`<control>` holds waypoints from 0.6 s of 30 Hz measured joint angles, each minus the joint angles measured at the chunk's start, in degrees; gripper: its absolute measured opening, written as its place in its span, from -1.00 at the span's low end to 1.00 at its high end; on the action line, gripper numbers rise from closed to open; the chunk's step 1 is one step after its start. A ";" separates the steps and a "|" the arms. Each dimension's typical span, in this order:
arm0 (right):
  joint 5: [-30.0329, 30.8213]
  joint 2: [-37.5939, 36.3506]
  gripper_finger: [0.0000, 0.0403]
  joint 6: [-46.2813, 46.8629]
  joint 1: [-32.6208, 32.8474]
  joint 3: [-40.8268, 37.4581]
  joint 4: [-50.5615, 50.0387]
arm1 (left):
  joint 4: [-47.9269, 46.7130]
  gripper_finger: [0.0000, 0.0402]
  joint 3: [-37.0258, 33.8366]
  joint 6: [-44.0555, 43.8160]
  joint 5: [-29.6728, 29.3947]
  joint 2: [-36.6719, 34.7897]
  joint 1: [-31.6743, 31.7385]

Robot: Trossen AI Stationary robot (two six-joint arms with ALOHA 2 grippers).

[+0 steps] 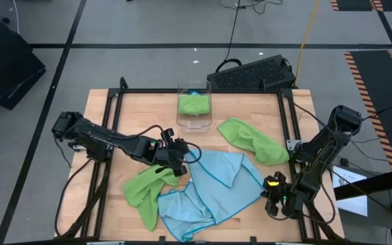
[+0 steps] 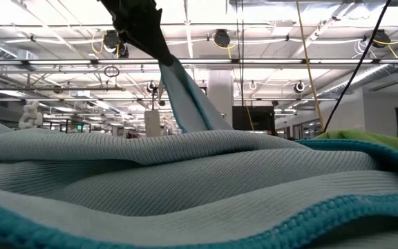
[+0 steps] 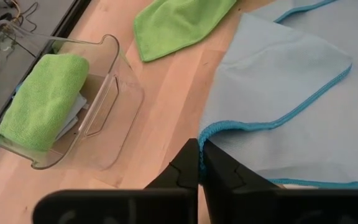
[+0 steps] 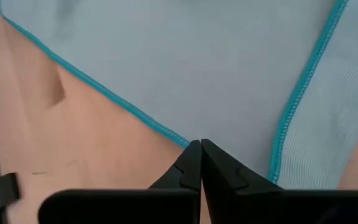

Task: Fold microfiber towels
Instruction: Fold the right blue towel

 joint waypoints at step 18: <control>-3.03 -0.25 -1.00 0.45 -5.74 -0.02 -17.67 | 0.07 -0.95 0.00 -0.24 0.04 0.00 -0.44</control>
